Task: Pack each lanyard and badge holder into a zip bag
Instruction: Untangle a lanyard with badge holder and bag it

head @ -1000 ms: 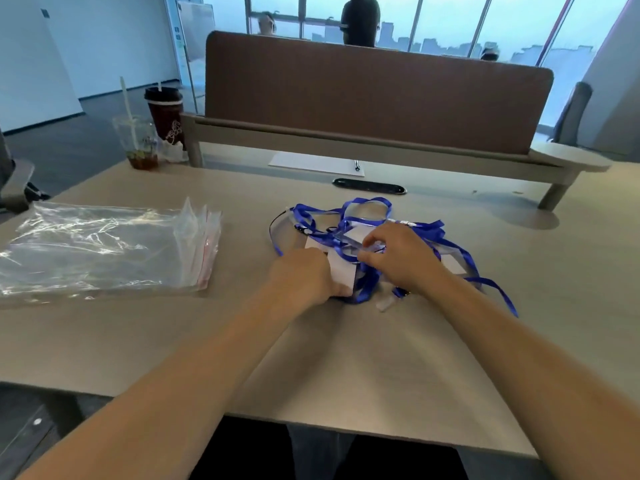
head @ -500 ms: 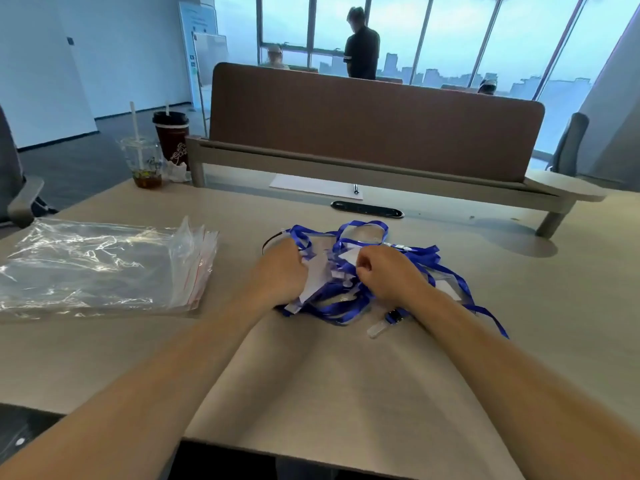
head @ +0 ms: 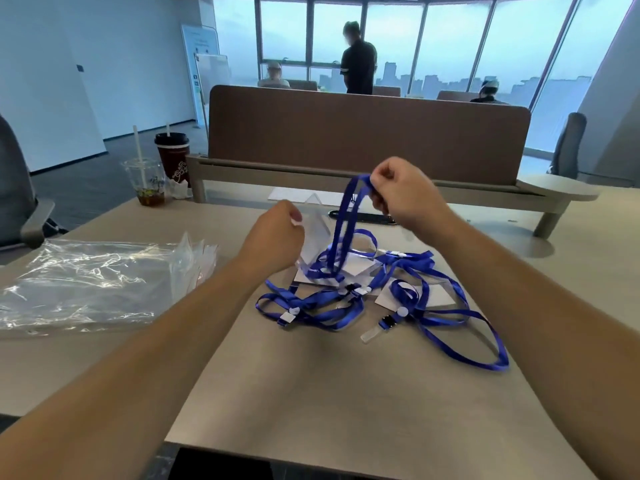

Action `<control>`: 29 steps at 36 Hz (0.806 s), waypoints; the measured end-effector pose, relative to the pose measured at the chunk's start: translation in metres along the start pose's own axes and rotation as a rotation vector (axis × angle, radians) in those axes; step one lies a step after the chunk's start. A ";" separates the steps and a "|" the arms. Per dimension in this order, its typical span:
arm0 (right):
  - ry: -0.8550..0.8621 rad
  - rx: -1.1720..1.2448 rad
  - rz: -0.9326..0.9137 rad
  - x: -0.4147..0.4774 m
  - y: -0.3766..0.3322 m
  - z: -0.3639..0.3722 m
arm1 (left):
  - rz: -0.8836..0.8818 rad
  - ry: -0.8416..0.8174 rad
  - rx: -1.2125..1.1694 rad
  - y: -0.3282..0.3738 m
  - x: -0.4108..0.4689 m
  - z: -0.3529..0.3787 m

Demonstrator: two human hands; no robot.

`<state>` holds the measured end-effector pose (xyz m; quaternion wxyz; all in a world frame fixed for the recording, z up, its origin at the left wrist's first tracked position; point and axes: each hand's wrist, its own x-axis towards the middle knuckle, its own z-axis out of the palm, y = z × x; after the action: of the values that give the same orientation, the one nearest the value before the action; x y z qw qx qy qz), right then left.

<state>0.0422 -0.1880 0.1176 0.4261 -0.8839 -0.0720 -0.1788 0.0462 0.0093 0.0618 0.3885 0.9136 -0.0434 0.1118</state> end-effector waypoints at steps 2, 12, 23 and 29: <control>-0.003 0.108 -0.003 0.003 -0.011 -0.009 | 0.006 -0.001 -0.047 0.006 0.002 -0.001; -0.144 0.235 -0.016 -0.002 -0.022 -0.015 | 0.183 0.021 -0.014 0.019 -0.004 0.000; -0.407 -0.302 -0.051 -0.015 -0.013 -0.009 | 0.278 -0.005 0.125 0.033 -0.011 -0.011; -0.479 -0.335 -0.095 -0.022 -0.015 -0.008 | 0.300 -0.173 0.252 0.037 -0.017 -0.014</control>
<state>0.0160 -0.1839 0.1246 0.2365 -0.9546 -0.1812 0.0061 0.0212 -0.0068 0.0934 0.2448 0.9445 -0.1977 0.0943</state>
